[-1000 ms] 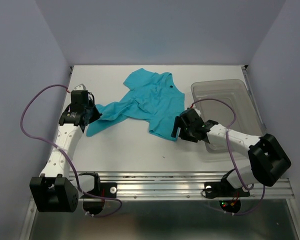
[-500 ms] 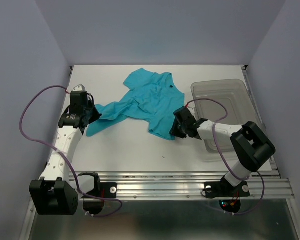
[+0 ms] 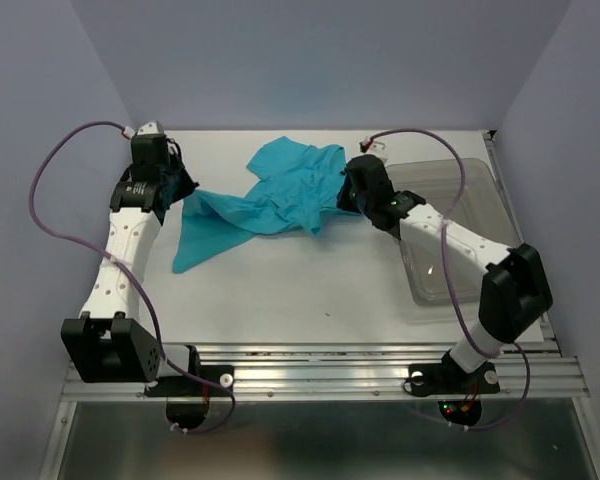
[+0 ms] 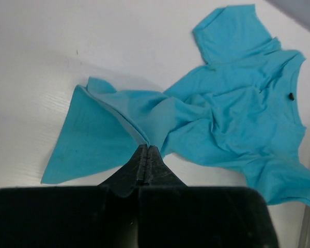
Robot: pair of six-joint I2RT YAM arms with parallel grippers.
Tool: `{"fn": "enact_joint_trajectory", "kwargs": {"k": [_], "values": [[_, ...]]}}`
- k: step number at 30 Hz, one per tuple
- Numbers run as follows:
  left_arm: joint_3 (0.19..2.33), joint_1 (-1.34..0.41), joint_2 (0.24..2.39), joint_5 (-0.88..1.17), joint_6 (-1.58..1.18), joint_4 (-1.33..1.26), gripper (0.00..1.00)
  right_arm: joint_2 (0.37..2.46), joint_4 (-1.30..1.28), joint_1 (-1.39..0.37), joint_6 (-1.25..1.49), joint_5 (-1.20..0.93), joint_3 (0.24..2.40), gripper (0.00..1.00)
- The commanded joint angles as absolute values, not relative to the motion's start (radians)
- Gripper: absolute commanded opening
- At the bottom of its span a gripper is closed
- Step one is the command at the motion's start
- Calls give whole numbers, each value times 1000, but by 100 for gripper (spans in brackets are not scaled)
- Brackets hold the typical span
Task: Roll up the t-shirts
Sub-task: Flatten out the T-shirt at the center of the board.
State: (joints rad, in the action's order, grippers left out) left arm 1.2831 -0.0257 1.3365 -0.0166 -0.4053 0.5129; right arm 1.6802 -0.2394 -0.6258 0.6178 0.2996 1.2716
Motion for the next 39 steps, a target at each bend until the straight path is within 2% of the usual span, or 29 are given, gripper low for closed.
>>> {"fn": "enact_joint_trajectory", "kwargs": {"k": [1,4,9,13,15,16,17,18,19,20,21,22,25,31,33,34,35,39], "values": [[1378,-8,1261,-35,-370,535,0,1531,-302,-597,508,400,1289,1],[1318,-8,1203,-23,-382,546,0,1424,-334,-597,543,387,1180,1],[1050,34,1034,-46,-425,551,0,1229,-415,-597,617,362,948,1],[856,57,934,-29,-478,566,0,1149,-465,-597,675,322,798,1],[848,57,922,-9,-498,580,0,1138,-471,-597,684,302,778,2],[863,57,919,-6,-514,581,0,1140,-472,-597,695,295,772,11],[867,57,913,-5,-518,580,0,1144,-472,-597,698,291,772,14],[868,57,911,-5,-520,574,0,1149,-471,-597,699,282,779,29],[867,57,913,-5,-526,569,0,1157,-471,-597,703,281,787,29],[861,57,916,-5,-529,568,0,1167,-471,-597,704,278,795,44],[859,57,925,-5,-532,566,0,1173,-471,-597,706,269,802,45],[856,57,930,-5,-532,566,0,1183,-472,-597,712,262,816,51],[862,57,931,-11,-532,569,0,1187,-479,-597,733,229,822,55],[893,57,920,-41,-532,577,0,1175,-483,-606,807,160,770,56],[894,57,926,-44,-532,577,0,1177,-482,-615,831,150,735,63],[897,57,928,-49,-531,575,0,1178,-477,-615,862,152,723,74],[897,57,931,-49,-531,575,0,1178,-477,-615,882,167,698,78],[905,57,931,-51,-526,574,0,1184,-450,-624,959,218,655,79]]}}
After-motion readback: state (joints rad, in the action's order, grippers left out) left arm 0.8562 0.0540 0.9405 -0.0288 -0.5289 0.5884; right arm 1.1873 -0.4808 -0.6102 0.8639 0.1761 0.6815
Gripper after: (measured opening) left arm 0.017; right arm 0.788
